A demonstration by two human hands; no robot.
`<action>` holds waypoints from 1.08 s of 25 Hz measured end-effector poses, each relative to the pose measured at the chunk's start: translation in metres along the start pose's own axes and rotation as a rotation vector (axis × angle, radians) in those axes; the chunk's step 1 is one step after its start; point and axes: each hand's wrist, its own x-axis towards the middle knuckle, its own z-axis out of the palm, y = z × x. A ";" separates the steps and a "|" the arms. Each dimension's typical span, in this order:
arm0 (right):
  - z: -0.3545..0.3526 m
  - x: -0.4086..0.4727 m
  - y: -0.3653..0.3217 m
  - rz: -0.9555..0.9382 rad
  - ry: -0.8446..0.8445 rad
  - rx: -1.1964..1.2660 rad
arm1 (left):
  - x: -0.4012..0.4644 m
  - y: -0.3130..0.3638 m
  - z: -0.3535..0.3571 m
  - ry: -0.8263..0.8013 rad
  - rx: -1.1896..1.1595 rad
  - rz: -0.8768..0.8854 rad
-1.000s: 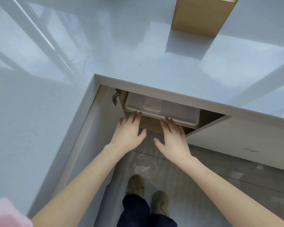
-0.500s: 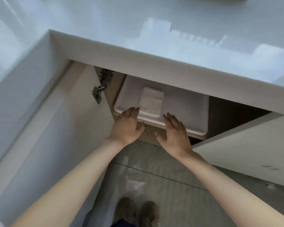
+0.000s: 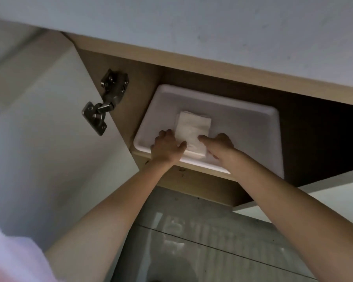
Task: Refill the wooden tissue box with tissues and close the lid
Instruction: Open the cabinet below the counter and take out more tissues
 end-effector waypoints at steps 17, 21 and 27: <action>0.007 -0.044 -0.010 0.019 0.074 0.525 | -0.037 0.017 -0.020 0.025 -0.502 -0.113; -0.006 -0.093 -0.006 0.043 -0.025 0.547 | -0.086 0.020 -0.046 -0.139 -0.841 -0.293; -0.024 -0.167 0.006 0.012 -0.276 0.564 | -0.149 0.017 -0.084 -0.258 -1.192 -0.416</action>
